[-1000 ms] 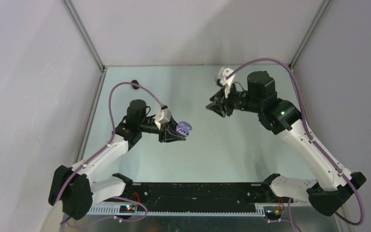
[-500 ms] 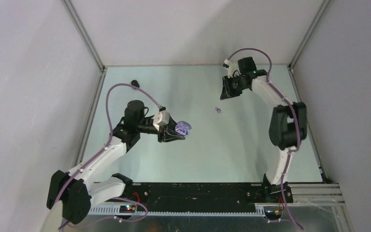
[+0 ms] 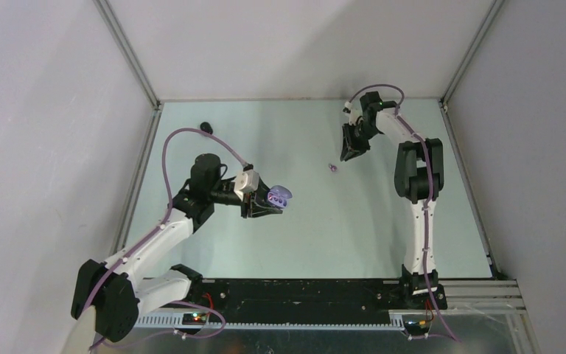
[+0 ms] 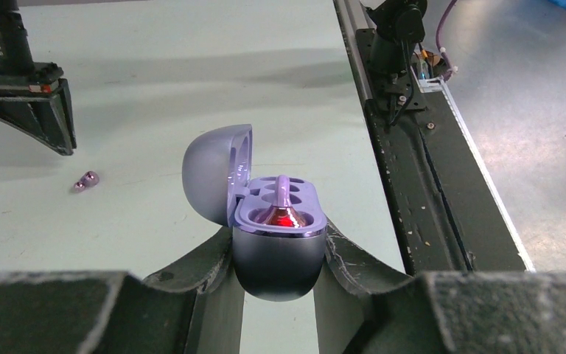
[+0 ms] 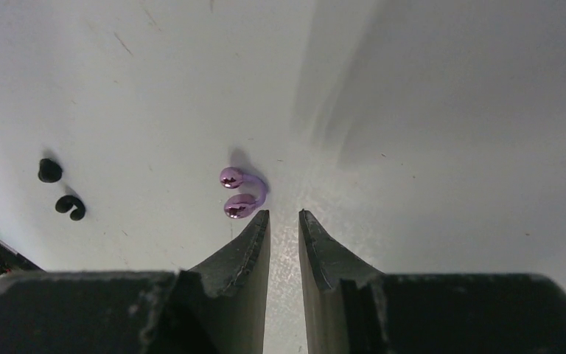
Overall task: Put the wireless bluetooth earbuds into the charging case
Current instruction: Adjust the earbud at the center of the board.
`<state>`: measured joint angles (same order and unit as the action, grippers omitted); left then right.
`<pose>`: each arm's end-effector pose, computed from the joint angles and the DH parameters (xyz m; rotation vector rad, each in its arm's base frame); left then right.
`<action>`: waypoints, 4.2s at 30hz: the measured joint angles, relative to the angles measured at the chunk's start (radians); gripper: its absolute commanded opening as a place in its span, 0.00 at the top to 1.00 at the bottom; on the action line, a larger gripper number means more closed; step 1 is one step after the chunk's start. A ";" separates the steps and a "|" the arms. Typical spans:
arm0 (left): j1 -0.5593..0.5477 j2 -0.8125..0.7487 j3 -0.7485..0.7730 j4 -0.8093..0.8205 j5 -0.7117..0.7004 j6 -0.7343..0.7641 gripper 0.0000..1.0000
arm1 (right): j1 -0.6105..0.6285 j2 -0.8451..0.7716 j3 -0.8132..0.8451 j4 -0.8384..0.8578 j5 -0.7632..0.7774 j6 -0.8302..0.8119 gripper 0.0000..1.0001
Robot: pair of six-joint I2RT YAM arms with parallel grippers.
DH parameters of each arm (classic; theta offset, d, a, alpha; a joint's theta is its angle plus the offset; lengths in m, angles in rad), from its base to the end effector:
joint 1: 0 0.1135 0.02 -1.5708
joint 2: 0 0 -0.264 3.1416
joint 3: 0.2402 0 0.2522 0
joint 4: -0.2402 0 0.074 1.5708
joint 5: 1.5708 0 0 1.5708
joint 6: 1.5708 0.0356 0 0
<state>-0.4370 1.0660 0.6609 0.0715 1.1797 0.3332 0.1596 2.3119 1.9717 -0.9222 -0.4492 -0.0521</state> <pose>0.1889 -0.1246 0.2745 1.3632 1.2474 -1.1767 0.4728 0.0918 0.1820 -0.3928 2.7607 0.6590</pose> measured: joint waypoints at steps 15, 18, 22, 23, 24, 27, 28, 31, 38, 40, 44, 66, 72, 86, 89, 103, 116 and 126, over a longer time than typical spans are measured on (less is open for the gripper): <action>0.000 0.000 0.000 -0.010 -0.008 0.022 1.00 | 0.002 0.069 0.006 -0.061 -0.039 0.000 0.73; 0.000 0.000 0.000 -0.011 -0.008 0.027 1.00 | 0.003 0.070 0.007 -0.061 -0.045 0.001 0.73; 0.000 0.000 0.000 -0.013 -0.010 0.027 1.00 | 0.010 0.079 0.019 -0.064 -0.052 0.002 0.72; 0.000 0.000 0.000 -0.014 -0.010 0.027 1.00 | 0.013 0.081 0.022 -0.064 -0.055 0.002 0.72; 0.000 0.000 0.000 -0.014 -0.010 0.028 1.00 | 0.018 0.084 0.025 -0.064 -0.057 0.004 0.72; 0.000 0.000 0.000 -0.015 -0.010 0.034 1.00 | 0.029 0.087 0.032 -0.066 -0.057 0.005 0.72; 0.000 0.000 0.000 -0.015 -0.010 0.034 1.00 | 0.033 0.088 0.034 -0.067 -0.057 0.007 0.72; 0.000 0.000 0.000 -0.015 -0.010 0.035 1.00 | 0.040 0.091 0.036 -0.068 -0.064 0.008 0.72; 0.000 0.000 0.000 -0.015 -0.010 0.036 1.00 | 0.040 0.100 0.041 -0.069 -0.092 0.008 0.72; 0.000 0.001 0.000 -0.015 -0.010 0.038 1.00 | 0.040 0.101 0.041 -0.069 -0.101 0.009 0.72; 0.000 0.001 0.000 -0.015 -0.010 0.042 1.00 | 0.041 0.105 0.041 -0.068 -0.127 0.010 0.73; -0.002 0.012 0.000 -0.016 -0.010 0.042 1.00 | 0.025 0.117 -0.023 -0.002 -0.326 0.062 0.86; -0.002 0.014 0.000 -0.016 -0.010 0.042 1.00 | 0.006 0.113 -0.040 0.023 -0.334 0.081 0.79; -0.002 0.014 0.000 -0.029 -0.013 0.044 1.00 | 0.013 -0.070 -0.200 0.103 -0.319 0.132 0.75; -0.002 0.014 0.000 -0.030 -0.018 0.047 1.00 | 0.037 -0.090 -0.244 0.119 -0.320 0.132 0.75; -0.002 0.013 0.000 -0.035 -0.025 0.062 1.00 | 0.209 -0.090 -0.274 0.137 -0.135 0.148 0.75; -0.002 0.013 0.000 -0.040 -0.025 0.071 1.00 | 0.132 -0.079 -0.259 0.148 0.003 0.190 0.75; -0.002 0.013 0.000 -0.053 -0.025 0.071 1.00 | 0.063 -0.079 -0.258 0.150 0.004 0.193 0.82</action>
<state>-0.4385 1.0790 0.6609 0.0189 1.1549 0.4042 0.2226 2.2330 1.7134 -0.7719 -0.4454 0.1410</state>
